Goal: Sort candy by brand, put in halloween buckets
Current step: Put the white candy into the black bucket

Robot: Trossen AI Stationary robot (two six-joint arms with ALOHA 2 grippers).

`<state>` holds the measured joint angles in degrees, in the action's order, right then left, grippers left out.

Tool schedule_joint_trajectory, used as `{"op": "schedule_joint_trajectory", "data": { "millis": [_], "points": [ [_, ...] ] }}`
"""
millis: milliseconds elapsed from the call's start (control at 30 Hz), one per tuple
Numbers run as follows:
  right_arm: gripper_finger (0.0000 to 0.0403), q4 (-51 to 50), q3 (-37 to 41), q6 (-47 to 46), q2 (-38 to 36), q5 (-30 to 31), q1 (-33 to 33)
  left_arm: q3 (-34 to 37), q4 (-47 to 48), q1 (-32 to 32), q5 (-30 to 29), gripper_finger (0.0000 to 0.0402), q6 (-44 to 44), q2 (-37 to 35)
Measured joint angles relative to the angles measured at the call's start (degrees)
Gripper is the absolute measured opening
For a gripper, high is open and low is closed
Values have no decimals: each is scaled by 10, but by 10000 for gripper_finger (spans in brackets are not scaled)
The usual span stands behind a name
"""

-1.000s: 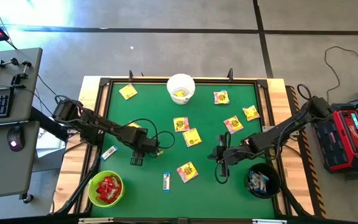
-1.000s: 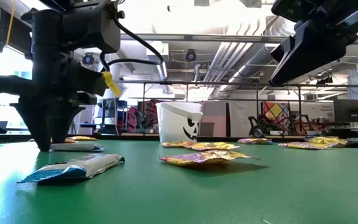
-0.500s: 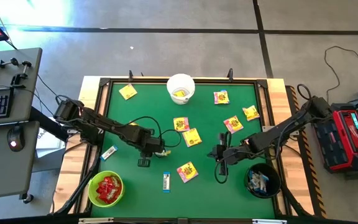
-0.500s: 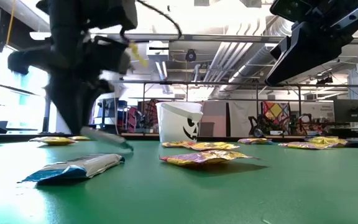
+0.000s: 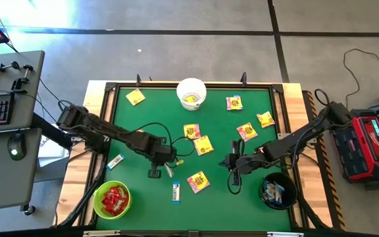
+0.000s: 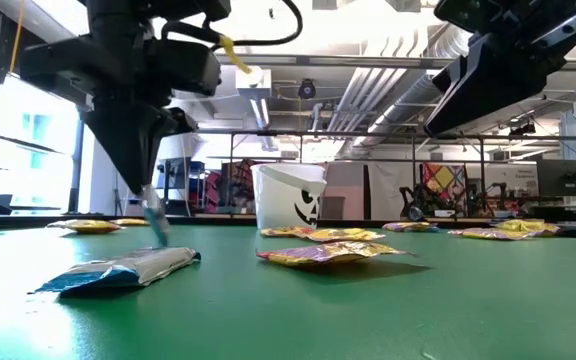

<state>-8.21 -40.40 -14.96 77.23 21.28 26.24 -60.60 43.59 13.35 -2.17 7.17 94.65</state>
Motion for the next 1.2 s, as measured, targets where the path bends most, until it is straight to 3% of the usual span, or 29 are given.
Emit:
{"op": "schedule_joint_trajectory", "data": {
  "millis": [333,567,700,900,1200],
  "points": [
    [1,21,0,15,0,12,0,0,-29,13,-27,0,7,0],
    [1,17,0,15,0,14,0,0,-115,1,14,0,86,-1],
    [6,22,0,19,0,52,0,0,-152,-4,31,0,137,-1],
    [60,23,0,15,0,59,-4,0,-208,-8,46,0,168,-1],
    [152,32,0,20,0,129,12,0,-289,-37,62,0,199,-1]
  ]
}}
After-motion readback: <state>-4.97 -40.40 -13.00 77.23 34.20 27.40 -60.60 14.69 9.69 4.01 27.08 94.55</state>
